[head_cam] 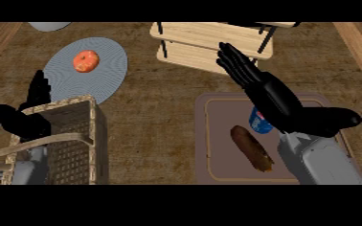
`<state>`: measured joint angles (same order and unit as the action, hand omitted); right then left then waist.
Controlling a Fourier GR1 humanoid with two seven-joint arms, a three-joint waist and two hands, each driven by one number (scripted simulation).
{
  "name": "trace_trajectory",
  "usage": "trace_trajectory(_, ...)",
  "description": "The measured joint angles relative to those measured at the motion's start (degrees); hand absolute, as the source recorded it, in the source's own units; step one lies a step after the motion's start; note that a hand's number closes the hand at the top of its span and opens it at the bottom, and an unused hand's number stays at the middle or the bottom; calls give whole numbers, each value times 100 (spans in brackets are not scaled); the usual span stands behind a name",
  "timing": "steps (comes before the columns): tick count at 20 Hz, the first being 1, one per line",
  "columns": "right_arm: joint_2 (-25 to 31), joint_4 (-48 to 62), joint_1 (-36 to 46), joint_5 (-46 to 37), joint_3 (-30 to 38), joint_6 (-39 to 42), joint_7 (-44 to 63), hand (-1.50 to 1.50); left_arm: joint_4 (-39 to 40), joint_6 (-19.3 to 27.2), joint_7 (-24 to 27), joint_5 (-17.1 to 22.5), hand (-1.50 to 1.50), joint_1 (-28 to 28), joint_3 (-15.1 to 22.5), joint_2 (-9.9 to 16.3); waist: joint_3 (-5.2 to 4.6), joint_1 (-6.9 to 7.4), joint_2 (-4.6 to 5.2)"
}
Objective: Pick the can from the tray and place it in the tiered shelf
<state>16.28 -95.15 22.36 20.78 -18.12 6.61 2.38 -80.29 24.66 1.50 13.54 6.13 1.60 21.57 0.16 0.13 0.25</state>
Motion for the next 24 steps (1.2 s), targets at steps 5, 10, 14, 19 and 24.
trace_trajectory(5, -156, 317, 422, -620, 12, -439, 432, 150, 28, -526, -264, 44, 0, -210, 59, 271, -14, 45, -17)
trace_trajectory(10, 590, 872, 464, -2244, 159, -1553, 879, -150, 53, -880, -544, 121, 0, -461, 214, 449, -64, -173, -74)
trace_trajectory(14, 325, 521, -102, -3369, -370, -2535, 1261, -150, 12, -1264, -588, 278, 0, -640, 240, 536, -40, -123, -71)
trace_trajectory(19, 264, -302, -461, -4611, -1001, -2822, 2560, -150, 80, -1548, -524, 331, 0, -713, 171, 575, -33, -103, -72)
trace_trajectory(24, 796, -935, -259, -5686, -1311, -2013, 4149, -150, 7, -1653, -548, 362, 0, -811, 116, 647, -44, -132, -107)
